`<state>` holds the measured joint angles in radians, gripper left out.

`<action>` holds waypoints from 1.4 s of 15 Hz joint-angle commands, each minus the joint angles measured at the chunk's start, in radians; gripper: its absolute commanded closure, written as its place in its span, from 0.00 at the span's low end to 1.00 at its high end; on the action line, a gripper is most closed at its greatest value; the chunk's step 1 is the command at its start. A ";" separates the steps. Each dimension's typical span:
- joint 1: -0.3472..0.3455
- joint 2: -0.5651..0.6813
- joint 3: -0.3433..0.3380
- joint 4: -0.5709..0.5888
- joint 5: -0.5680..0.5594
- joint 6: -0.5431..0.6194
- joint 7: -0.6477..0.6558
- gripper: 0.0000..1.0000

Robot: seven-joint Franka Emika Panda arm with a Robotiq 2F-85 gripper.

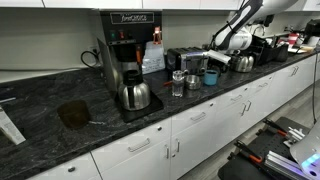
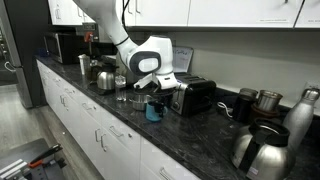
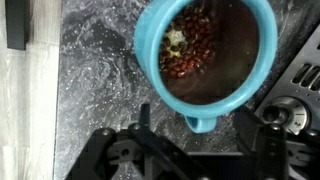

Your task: Move the blue cup slightly to the left

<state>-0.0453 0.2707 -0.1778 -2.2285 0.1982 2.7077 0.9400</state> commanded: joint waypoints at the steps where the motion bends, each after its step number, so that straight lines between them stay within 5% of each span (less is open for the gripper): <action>1: -0.024 0.006 0.030 0.014 0.063 -0.013 -0.047 0.51; 7: -0.028 0.010 0.026 0.018 0.081 -0.010 -0.062 1.00; 13: -0.026 0.004 0.019 0.014 0.061 -0.015 -0.060 1.00; 21: 0.050 -0.035 -0.065 -0.020 -0.210 -0.040 0.070 1.00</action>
<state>-0.0306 0.2661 -0.2109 -2.2299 0.0687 2.7031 0.9659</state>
